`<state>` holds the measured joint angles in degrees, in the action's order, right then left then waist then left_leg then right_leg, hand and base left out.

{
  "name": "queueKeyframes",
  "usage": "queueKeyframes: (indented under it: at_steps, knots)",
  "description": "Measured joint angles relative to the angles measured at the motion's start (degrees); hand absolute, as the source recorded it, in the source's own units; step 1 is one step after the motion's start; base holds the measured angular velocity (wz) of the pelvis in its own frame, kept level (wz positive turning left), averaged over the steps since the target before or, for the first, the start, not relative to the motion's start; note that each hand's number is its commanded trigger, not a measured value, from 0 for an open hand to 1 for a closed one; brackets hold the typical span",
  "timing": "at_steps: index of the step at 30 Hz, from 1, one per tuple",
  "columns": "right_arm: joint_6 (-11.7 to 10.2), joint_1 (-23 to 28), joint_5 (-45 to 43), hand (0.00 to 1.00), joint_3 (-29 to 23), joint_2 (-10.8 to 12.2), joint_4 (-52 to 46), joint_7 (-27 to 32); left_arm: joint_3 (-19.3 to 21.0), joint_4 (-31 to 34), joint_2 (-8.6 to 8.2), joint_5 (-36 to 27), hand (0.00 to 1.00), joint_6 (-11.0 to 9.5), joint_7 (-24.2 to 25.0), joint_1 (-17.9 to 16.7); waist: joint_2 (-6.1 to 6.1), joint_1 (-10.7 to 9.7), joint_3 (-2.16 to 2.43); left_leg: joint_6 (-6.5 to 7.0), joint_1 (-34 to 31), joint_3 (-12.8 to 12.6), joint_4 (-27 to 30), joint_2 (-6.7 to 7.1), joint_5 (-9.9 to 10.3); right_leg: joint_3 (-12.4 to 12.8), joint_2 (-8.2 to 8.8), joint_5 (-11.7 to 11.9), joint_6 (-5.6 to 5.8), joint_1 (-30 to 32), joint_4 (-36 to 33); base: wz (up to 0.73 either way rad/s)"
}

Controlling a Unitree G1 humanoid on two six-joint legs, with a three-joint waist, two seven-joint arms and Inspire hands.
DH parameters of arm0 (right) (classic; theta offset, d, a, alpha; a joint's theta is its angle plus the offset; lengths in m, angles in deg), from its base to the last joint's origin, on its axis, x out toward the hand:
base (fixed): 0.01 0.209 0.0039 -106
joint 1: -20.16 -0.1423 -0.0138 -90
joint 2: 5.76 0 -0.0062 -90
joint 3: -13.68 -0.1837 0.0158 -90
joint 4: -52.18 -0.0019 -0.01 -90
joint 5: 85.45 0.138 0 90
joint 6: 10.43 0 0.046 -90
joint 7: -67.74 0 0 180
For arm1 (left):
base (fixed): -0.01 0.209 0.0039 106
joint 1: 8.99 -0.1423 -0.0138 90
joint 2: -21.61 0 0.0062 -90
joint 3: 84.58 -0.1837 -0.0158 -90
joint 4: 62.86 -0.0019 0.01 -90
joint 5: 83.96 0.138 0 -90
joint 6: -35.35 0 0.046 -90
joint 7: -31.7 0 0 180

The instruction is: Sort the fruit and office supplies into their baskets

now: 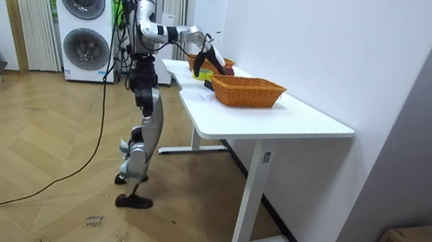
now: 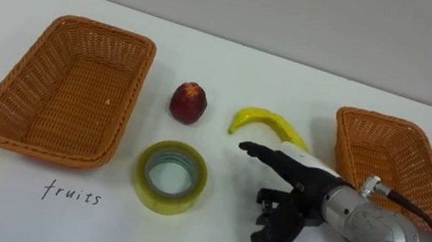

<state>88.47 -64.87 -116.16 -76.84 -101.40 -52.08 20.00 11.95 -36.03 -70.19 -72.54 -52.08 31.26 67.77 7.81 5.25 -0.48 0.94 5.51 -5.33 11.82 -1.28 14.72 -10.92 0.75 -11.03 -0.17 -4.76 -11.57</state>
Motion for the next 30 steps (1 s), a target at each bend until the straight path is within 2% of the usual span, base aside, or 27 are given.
queueKeyframes:
  at_steps: [4,24,30]
  knots:
    - [0.0,0.0,-0.1,0.0,0.0,-0.8,0.0,0.0,0.0,0.0,0.03,0.0,0.0,0.0,0.0,0.0,0.16,0.0,0.01,0.0,0.0,0.0,0.0,0.0,0.0,0.0,0.0,0.0,0.0,0.0,0.0,0.0]
    - [0.0,-0.7,-6.2,0.0,0.0,-1.1,1.0,0.1,0.0,0.0,0.45,0.5,0.0,0.0,-0.5,1.4,0.25,-0.2,-0.02,0.02,0.0,0.3,0.0,0.13,0.0,-0.1,0.07,0.0,0.0,-0.2,0.0,0.0]
    - [0.0,-1.2,-7.5,0.0,0.0,-1.1,1.2,0.1,0.0,0.0,0.45,0.5,0.0,0.0,-0.5,1.5,0.24,-0.1,-0.53,0.02,0.0,0.3,-0.1,0.13,0.0,-0.1,0.06,0.0,0.0,-0.1,0.0,0.0]
